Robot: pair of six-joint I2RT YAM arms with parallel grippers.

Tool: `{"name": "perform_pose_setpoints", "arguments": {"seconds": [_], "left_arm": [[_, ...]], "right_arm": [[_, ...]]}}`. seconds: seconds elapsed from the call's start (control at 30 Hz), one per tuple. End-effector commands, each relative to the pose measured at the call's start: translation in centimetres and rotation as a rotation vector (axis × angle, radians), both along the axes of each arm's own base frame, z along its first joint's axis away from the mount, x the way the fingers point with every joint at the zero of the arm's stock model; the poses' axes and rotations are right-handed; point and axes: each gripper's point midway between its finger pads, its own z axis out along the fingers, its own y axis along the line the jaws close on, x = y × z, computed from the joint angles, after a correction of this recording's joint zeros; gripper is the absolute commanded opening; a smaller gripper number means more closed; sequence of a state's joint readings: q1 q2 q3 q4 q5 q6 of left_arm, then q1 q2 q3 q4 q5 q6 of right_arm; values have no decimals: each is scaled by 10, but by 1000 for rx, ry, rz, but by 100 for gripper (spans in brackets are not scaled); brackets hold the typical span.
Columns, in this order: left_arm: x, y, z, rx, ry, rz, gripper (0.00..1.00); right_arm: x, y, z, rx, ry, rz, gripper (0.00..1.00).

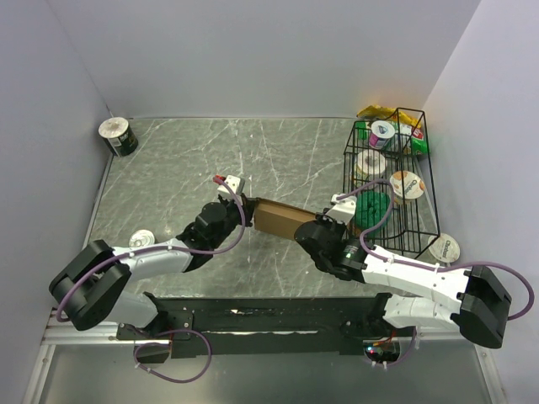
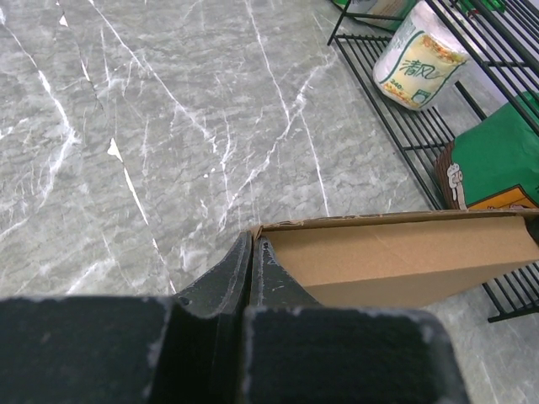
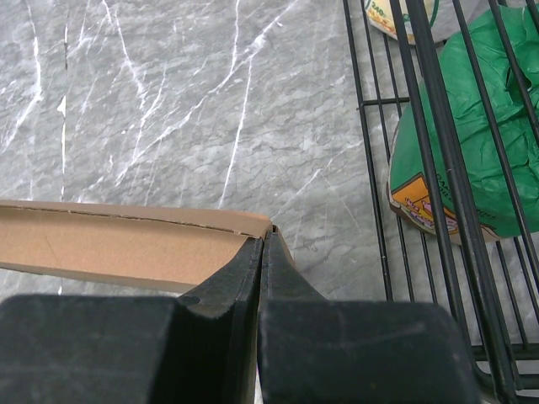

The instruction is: Fold the paper box

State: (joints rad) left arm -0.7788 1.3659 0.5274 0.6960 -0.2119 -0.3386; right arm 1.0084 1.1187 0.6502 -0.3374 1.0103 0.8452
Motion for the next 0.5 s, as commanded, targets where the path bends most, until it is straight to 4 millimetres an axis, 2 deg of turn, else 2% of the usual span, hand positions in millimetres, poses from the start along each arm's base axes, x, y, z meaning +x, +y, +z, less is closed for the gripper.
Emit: {"name": "perform_pose_setpoints", "arguments": {"seconds": [0.0, 0.13, 0.47], "left_arm": [[-34, 25, -100, 241, 254, -6, 1], [-31, 25, -96, 264, 247, -1, 1], [-25, 24, -95, 346, 246, 1, 1]], "right_arm": [[-37, -10, -58, -113, 255, 89, 0], [-39, -11, -46, -89, 245, 86, 0], [-43, -21, -8, -12, 193, 74, 16]]}}
